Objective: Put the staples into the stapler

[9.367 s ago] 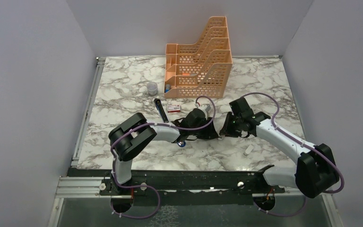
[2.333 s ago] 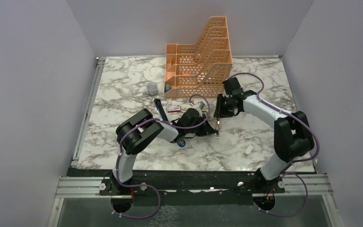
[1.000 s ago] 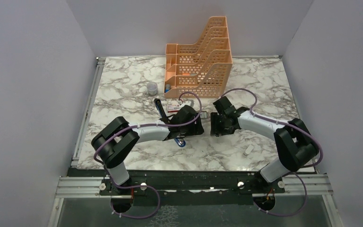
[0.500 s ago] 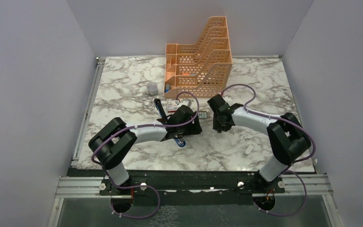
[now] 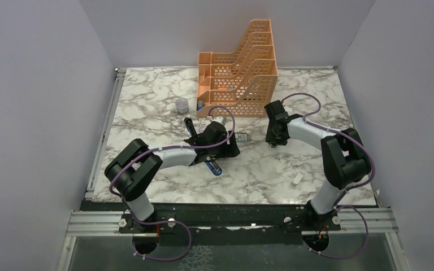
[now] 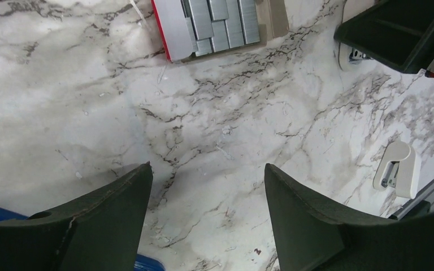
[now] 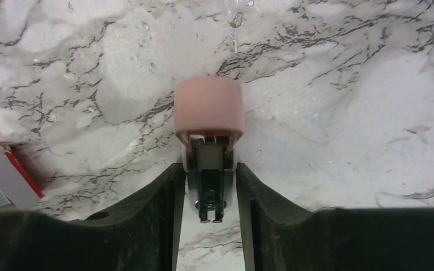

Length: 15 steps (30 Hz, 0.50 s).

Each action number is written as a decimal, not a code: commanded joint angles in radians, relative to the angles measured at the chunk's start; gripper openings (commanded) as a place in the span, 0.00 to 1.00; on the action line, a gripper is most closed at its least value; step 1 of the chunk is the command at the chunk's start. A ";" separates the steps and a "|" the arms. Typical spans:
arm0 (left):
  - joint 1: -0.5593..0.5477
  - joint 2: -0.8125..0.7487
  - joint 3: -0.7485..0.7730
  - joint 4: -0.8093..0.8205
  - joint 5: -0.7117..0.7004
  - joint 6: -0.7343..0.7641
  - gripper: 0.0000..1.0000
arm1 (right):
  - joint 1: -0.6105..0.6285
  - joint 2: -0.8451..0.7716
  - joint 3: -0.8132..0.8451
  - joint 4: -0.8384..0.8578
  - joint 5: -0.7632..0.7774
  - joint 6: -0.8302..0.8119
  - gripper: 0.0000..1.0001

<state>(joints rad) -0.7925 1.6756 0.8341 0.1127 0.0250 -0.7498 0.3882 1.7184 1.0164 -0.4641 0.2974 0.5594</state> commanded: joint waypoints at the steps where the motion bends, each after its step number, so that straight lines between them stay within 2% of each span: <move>1: 0.019 -0.011 -0.011 0.067 0.095 0.054 0.74 | -0.006 0.019 -0.011 -0.009 -0.039 -0.018 0.47; 8: 0.021 -0.027 -0.005 0.074 0.135 0.111 0.76 | -0.006 -0.139 -0.032 -0.121 0.001 0.023 0.67; 12: 0.020 -0.049 0.005 0.072 0.172 0.151 0.76 | -0.010 -0.284 -0.032 -0.287 0.148 0.089 0.81; 15: 0.019 -0.073 0.001 0.077 0.192 0.177 0.76 | -0.036 -0.379 -0.063 -0.385 0.213 0.169 0.86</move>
<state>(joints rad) -0.7727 1.6672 0.8330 0.1566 0.1543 -0.6380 0.3809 1.4513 0.9848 -0.6601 0.3630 0.6155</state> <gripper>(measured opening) 0.756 0.842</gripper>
